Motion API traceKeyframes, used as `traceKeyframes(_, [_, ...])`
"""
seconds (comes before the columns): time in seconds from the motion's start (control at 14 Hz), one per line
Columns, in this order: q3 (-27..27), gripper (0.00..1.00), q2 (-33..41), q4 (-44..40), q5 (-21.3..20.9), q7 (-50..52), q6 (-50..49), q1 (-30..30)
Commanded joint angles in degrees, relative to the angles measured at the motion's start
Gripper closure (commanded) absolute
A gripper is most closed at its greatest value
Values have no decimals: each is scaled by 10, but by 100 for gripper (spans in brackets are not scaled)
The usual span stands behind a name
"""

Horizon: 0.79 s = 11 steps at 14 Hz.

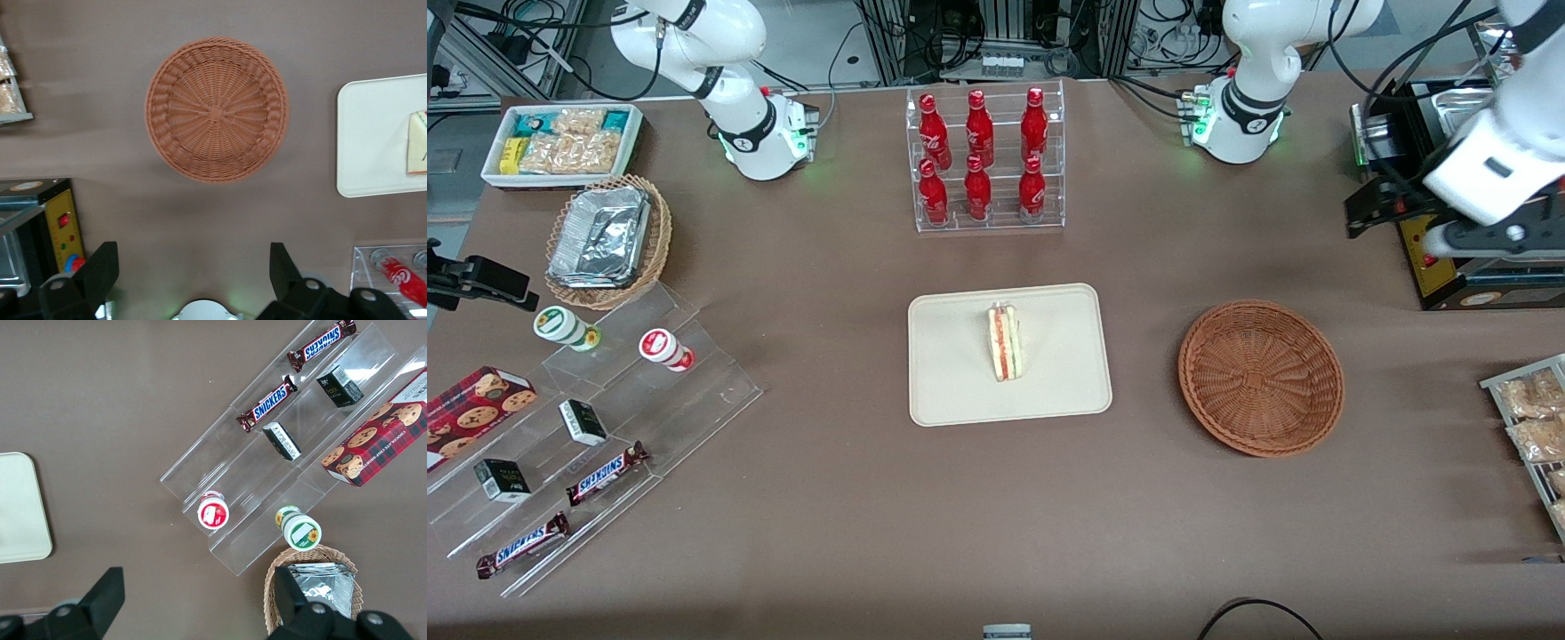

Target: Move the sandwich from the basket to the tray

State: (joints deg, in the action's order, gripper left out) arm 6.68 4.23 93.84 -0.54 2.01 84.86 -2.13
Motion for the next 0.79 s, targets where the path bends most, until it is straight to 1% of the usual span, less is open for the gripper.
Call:
traceKeyframes(0.0, [-14,0,-5,-4,6,-8,15,16])
traceKeyframes(0.14, [-14,0,-28,-36,4,-12,11,17])
traceKeyframes(0.36, [-13,0,-48,-62,-3,-16,46,17])
traceKeyframes(0.5, [-12,0,-58,-69,-14,-15,46,17])
traceKeyframes(0.71, [-15,0,-57,-67,-7,-17,39,17])
